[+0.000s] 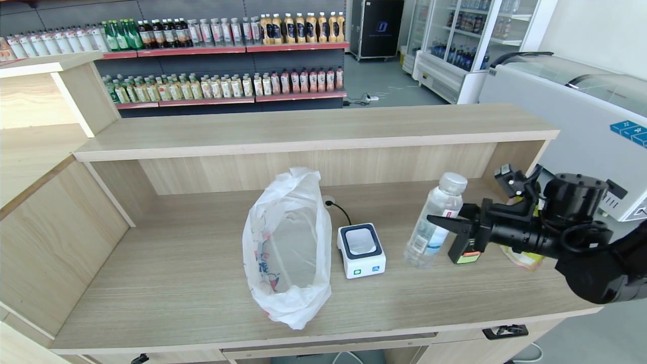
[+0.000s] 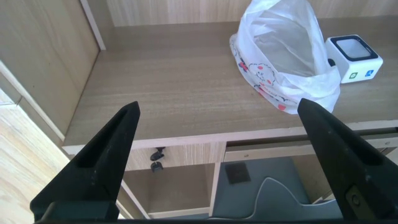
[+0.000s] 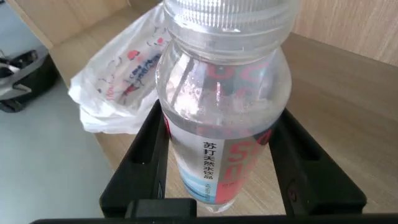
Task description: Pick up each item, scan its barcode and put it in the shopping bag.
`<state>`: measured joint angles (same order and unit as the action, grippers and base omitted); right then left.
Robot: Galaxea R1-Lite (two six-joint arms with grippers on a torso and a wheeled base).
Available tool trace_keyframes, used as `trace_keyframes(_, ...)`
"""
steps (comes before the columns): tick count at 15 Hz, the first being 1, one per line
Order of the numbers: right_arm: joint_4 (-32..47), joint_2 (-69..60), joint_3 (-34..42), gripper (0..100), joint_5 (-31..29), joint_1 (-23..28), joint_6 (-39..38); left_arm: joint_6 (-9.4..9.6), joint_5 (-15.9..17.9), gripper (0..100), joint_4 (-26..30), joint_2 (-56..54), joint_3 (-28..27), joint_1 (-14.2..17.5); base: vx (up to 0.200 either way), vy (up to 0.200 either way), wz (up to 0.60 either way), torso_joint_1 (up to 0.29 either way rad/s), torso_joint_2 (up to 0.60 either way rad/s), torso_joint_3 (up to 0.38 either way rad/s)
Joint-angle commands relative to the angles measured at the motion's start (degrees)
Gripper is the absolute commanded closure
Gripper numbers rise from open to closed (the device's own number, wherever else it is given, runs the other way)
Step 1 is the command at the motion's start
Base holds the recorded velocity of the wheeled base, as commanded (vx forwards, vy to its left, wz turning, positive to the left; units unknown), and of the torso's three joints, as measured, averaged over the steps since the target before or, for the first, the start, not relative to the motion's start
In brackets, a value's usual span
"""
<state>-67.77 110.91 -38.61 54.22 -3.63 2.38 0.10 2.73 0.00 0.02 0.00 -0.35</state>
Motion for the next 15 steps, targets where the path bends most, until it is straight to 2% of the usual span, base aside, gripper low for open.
trace_keyframes(1, 6.7, -19.3, -2.6, 100, 8.2, 0.4, -12.8, -0.01, 0.0, 0, 0.0, 0.1, 0.0, 0.0, 0.0, 0.0, 0.0, 0.0, 0.0, 0.0)
trace_keyframes(5, 6.2, -29.5, -4.7, 100, 20.8, 0.9, -34.9, -0.01, 0.0, 0, 0.0, 0.1, 0.0, 0.0, 0.0, 0.0, 0.0, 0.0, 0.0, 0.0)
trace_keyframes(7, 5.1, -31.0, -4.6, 100, 25.7, 0.8, -39.6, -0.01, 0.0, 0, 0.0, 0.1, 0.0, 0.0, 0.0, 0.0, 0.0, 0.0, 0.0, 0.0)
trace_keyframes(11, 5.1, -33.2, -6.0, 100, 26.4, -3.0, -46.6, -0.01, 0.0, 0, 0.0, 0.1, 0.0, 0.0, 0.0, 0.0, 0.0, 0.0, 0.0, 0.0)
trace_keyframes(15, 5.5, -35.0, -6.8, 100, 26.4, -6.4, -48.8, -0.01, 0.0, 0, 0.0, 0.1, 0.0, 0.0, 0.0, 0.0, 0.0, 0.0, 0.0, 0.0)
